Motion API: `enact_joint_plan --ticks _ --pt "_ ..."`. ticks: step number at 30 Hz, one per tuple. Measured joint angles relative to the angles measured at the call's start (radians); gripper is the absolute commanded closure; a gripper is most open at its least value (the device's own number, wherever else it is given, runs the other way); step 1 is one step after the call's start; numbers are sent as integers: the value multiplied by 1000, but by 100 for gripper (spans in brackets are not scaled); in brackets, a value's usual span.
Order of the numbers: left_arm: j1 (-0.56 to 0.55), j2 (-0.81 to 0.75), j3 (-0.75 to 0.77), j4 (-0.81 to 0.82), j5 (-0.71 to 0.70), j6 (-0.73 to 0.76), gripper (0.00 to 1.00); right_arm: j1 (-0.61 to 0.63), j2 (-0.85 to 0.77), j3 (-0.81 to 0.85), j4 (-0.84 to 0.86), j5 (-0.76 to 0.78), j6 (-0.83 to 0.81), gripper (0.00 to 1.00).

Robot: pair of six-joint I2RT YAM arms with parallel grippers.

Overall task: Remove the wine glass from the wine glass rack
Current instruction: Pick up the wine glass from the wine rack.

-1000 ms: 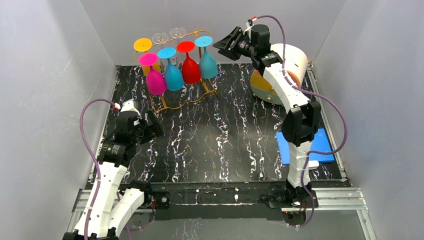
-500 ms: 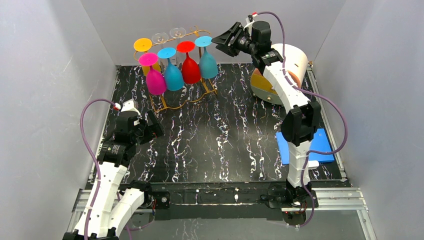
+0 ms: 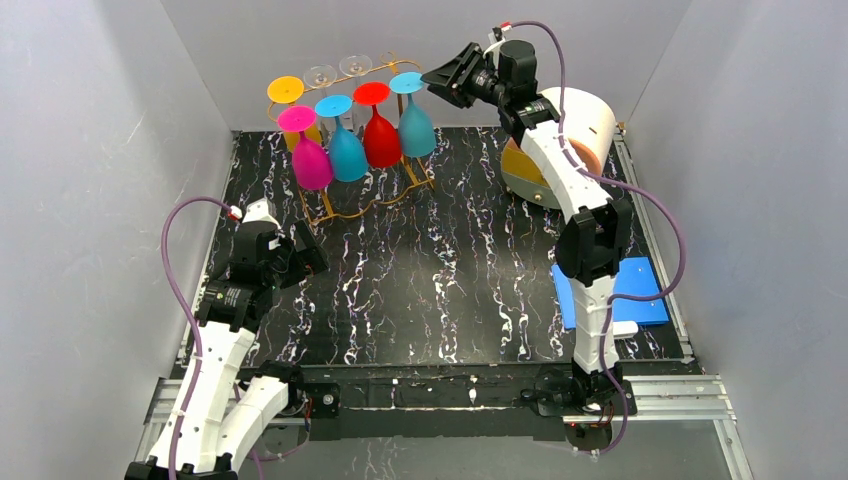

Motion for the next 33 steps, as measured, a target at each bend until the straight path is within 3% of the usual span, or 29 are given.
enact_joint_plan --ticks 6,11,26,30,33 --pt "-1 2 0 0 -7 -2 2 7 33 35 1 2 0 55" --pt "-1 6 0 0 -8 -3 2 15 51 52 2 2 -3 66" --pt "-1 8 0 0 -8 -3 2 28 52 62 6 14 18 86" --pt "-1 8 0 -1 -8 -3 2 28 47 62 13 26 41 99" --pt "-1 8 0 -1 -7 -3 2 29 38 60 10 39 49 99"
